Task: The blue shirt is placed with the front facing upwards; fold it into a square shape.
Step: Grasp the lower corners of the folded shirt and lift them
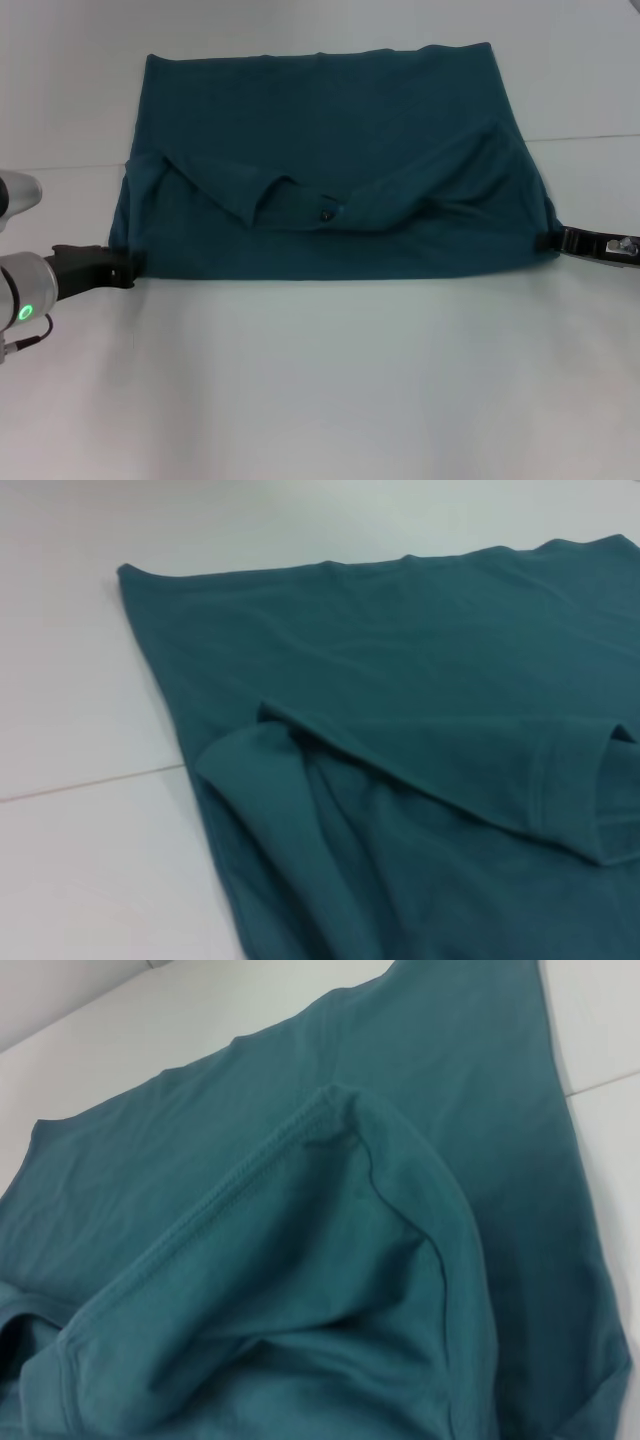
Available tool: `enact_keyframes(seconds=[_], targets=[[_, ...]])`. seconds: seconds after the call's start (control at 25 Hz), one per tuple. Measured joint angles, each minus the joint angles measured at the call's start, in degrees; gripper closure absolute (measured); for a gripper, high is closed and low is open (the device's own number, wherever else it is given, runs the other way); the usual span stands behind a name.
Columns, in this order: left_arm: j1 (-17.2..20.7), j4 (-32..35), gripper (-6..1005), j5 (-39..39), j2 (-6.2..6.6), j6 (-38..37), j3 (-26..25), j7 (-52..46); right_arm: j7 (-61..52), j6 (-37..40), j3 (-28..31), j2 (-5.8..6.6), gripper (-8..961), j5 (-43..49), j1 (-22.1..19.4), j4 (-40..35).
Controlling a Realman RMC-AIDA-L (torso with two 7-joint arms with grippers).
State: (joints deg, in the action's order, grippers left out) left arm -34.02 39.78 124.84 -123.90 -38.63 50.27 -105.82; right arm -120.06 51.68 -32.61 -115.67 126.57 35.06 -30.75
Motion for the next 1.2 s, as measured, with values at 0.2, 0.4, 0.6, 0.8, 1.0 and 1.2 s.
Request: enact_keyframes(seconds=[0.2, 0.4, 0.6, 0.8, 1.0, 1.2], targets=[[0.01, 0.04, 732, 0.01, 0.08, -0.03, -0.37, -0.16, 0.01, 0.0, 0.0, 0.0, 912, 0.0, -0.01, 0.15], [0.01, 0.04, 688, 0.03, 0.08, -0.24, -0.17, -0.24, -0.07, 0.0, 0.0, 0.05, 912, 0.0, -0.1, 0.22], [0.0, -0.05, 444, 0.05, 0.06, 0.1, -0.1, -0.16, -0.05, 0.07, 0.0, 0.09, 912, 0.0, -0.11, 0.25], [0.0, -0.48, 376, 0.18, 0.06, 0.2, 0.06, 0.17, 0.0, 0.09, 0.0, 0.09, 911, 0.0, -0.18, 0.26], [0.0, -0.66, 372, 1.12, 0.0, 0.27, 0.18, 0.23, 0.17, 0.09, 0.0, -0.02, 911, 0.0, -0.18, 0.31], [0.0, -0.69, 372, 1.23, -0.04, 0.32, 0.61, 0.24, 0.22, 0.08, 0.0, -0.05, 912, 0.0, -0.24, 0.3]])
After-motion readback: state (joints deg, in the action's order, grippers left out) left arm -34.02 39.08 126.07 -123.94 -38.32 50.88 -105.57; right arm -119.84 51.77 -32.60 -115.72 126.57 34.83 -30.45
